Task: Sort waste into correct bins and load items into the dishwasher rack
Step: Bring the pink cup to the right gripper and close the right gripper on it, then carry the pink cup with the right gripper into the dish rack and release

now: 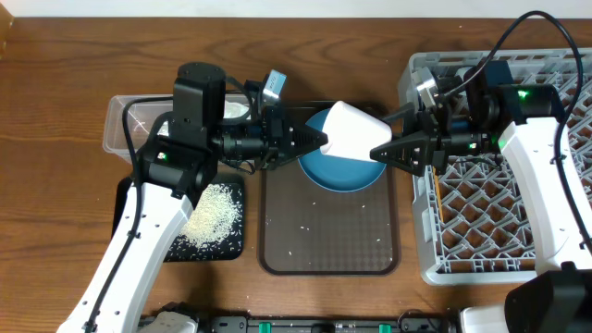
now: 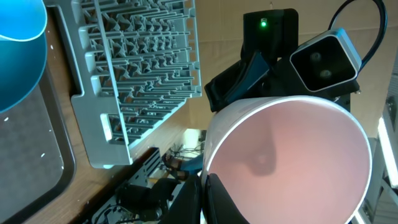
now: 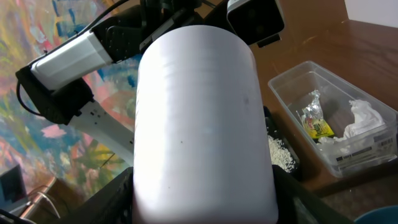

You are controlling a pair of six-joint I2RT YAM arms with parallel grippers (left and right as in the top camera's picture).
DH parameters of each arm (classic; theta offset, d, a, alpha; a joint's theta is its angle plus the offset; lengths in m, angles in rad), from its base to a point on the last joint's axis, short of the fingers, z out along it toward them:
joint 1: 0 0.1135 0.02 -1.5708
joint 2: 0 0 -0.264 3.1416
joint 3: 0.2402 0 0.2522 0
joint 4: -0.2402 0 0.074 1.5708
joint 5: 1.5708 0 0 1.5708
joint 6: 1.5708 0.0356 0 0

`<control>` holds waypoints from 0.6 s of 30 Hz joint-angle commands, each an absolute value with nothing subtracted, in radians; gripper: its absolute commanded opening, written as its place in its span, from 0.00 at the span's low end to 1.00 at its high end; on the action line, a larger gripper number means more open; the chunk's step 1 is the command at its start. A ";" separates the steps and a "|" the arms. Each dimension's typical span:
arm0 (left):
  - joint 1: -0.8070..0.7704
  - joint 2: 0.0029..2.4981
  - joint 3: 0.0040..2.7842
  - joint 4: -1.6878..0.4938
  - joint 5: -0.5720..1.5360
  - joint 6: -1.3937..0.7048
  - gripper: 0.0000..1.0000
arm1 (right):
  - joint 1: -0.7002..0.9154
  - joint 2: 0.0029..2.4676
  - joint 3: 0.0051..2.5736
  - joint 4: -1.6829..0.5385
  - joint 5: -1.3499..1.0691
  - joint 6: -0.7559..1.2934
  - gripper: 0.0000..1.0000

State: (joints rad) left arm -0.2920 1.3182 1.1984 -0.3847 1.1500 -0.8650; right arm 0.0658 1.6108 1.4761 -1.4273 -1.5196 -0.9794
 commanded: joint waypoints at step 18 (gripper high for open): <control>-0.271 1.317 1.215 -0.467 0.755 -0.763 0.33 | -0.088 1.605 1.493 -1.352 -1.236 -0.703 0.37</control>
State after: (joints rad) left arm -0.2768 1.3182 1.1984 -0.4393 0.8719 -0.8227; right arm -0.0372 1.6108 1.4761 -1.3769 -1.3479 -0.8688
